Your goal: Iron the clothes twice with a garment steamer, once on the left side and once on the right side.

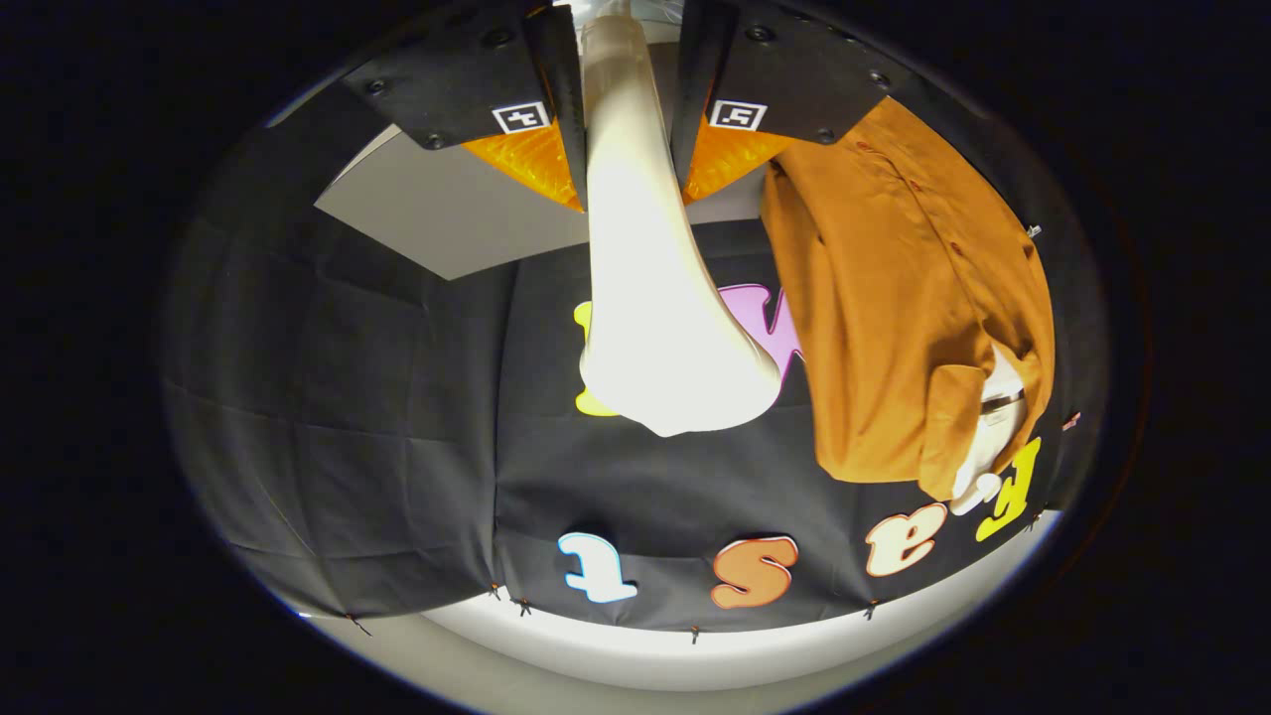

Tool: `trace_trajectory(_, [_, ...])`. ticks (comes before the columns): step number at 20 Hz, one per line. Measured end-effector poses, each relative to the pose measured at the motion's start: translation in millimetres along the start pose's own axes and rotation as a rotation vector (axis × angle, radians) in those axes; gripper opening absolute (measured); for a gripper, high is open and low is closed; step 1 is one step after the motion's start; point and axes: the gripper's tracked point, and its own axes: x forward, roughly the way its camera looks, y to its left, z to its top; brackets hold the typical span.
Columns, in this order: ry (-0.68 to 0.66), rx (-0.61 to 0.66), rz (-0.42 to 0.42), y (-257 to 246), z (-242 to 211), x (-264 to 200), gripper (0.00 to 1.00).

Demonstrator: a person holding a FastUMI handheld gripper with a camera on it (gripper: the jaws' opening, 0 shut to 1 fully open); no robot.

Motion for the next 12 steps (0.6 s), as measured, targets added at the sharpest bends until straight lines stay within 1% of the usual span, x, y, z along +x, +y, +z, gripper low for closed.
trace_trajectory(5, [-0.050,-0.027,0.020,71.5,3.0,-31.2,0.44])
trace_trajectory(8, [-0.045,-0.040,0.035,108.2,-4.5,-40.3,0.44])
trace_trajectory(12, [-0.026,-0.044,0.033,142.3,-14.7,-40.7,0.44])
